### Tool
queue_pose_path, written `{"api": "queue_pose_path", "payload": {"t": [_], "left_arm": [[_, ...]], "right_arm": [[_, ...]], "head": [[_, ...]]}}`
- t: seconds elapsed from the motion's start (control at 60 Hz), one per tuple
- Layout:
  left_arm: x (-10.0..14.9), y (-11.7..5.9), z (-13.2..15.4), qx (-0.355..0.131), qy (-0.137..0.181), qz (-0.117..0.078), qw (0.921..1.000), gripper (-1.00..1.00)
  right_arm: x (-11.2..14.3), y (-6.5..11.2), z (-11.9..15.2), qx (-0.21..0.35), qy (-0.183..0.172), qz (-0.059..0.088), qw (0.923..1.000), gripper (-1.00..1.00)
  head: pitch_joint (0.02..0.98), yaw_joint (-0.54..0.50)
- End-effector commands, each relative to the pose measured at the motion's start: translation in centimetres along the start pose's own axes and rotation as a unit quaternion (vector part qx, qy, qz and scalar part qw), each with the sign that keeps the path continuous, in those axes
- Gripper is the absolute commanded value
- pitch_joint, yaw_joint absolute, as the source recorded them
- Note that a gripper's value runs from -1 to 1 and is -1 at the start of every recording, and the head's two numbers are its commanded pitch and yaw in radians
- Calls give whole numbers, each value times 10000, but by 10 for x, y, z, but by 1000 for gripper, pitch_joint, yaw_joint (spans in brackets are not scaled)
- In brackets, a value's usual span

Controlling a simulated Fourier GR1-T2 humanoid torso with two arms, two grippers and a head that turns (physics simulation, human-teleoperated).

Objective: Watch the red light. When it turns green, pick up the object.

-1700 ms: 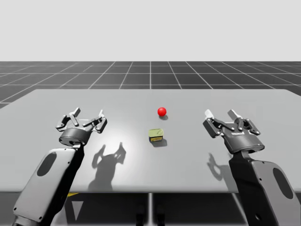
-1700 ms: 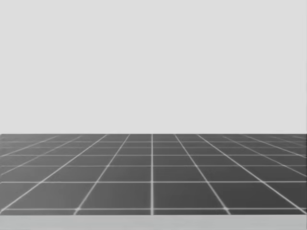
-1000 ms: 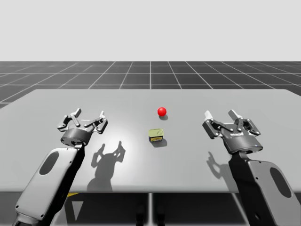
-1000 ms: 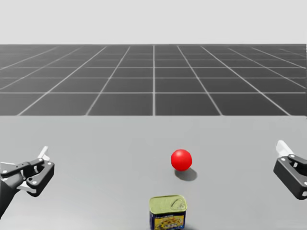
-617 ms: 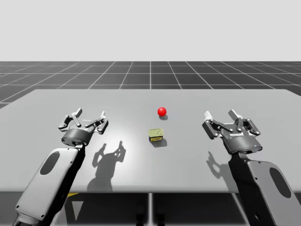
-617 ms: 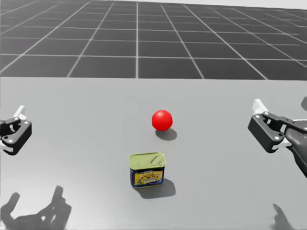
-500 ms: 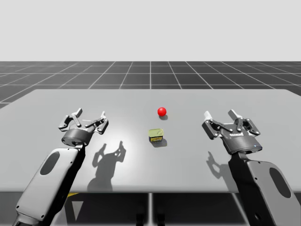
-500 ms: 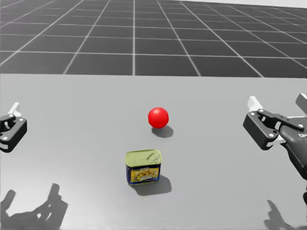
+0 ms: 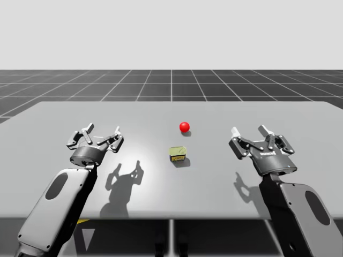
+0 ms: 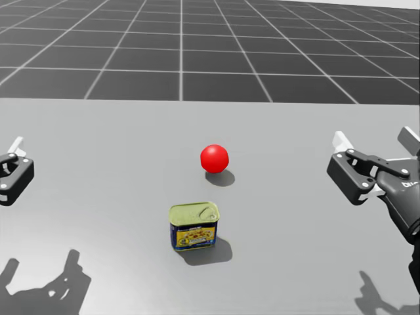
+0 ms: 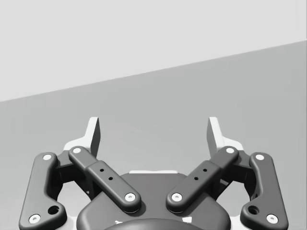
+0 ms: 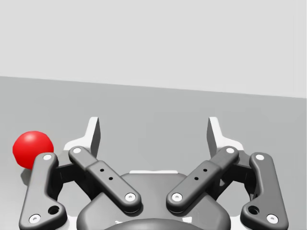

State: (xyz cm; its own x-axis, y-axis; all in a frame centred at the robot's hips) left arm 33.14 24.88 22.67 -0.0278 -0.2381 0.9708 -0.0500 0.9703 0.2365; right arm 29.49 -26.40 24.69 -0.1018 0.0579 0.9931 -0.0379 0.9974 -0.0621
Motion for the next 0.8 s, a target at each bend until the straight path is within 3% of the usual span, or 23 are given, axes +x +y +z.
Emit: {"api": "queue_pose_path", "payload": {"t": [0.017,0.8], "left_arm": [[0,0,0,-3,2,4,10000,-1000],[0,0,0,-12,11,9,10000,-1000]], "right_arm": [[0,1,0,14,2,-2,10000,-1000],[1,1,0,42,-5,-19,10000,-1000]], "head": [[620,-95],[620,-101]]}}
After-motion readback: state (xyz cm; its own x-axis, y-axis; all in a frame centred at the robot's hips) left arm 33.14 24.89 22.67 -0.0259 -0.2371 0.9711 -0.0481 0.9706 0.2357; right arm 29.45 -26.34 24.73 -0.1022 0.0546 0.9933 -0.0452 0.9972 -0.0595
